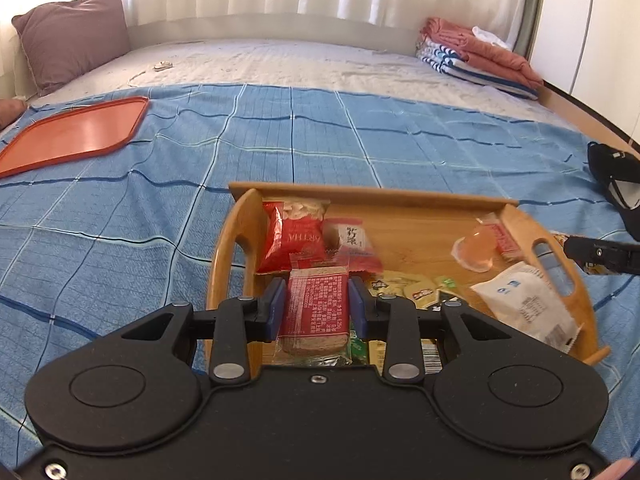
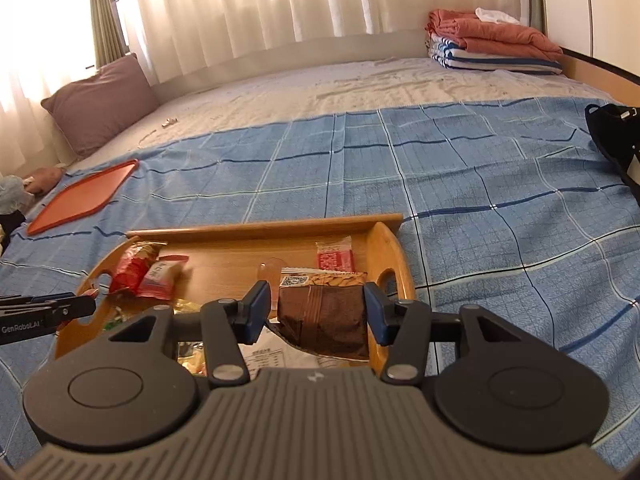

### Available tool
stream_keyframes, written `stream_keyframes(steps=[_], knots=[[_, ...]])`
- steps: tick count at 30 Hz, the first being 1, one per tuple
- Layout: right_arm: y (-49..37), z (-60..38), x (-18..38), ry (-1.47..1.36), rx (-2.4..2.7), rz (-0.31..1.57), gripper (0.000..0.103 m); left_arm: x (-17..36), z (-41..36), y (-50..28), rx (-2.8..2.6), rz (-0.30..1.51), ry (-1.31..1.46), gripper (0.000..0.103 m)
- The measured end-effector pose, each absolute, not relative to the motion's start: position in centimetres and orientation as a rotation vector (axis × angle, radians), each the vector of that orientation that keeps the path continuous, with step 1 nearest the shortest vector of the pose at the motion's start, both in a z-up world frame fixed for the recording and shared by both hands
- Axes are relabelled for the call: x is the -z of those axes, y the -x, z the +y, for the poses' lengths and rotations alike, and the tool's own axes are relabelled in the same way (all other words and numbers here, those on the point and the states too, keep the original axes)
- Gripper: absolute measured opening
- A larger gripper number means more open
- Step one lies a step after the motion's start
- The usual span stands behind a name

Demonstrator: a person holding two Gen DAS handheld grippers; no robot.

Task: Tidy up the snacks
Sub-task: 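Carry the biscuit packet and brown packet over the wooden tray with both tools, then lower both packets onto the tray and open both tools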

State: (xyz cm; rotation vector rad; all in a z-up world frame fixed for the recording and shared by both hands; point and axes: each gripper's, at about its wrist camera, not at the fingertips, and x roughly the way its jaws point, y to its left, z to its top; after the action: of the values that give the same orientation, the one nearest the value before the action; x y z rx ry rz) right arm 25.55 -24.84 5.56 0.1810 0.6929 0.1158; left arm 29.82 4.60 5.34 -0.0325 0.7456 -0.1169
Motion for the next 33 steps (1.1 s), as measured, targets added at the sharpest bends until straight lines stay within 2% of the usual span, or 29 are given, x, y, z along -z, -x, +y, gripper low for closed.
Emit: stream_keyframes(steps=[14, 33], knots=[[-29.9, -24.3, -2.7, -0.173, -0.114, 0.736, 0.054, -2.9, 4.0, -31.7, 0.107, 0.755, 0.004, 0.032], [-31.5, -24.3, -0.5, -0.173, -0.12, 0.751, 0.056, -1.7, 4.2, -32.5, 0.109, 0.745, 0.024, 0.032]])
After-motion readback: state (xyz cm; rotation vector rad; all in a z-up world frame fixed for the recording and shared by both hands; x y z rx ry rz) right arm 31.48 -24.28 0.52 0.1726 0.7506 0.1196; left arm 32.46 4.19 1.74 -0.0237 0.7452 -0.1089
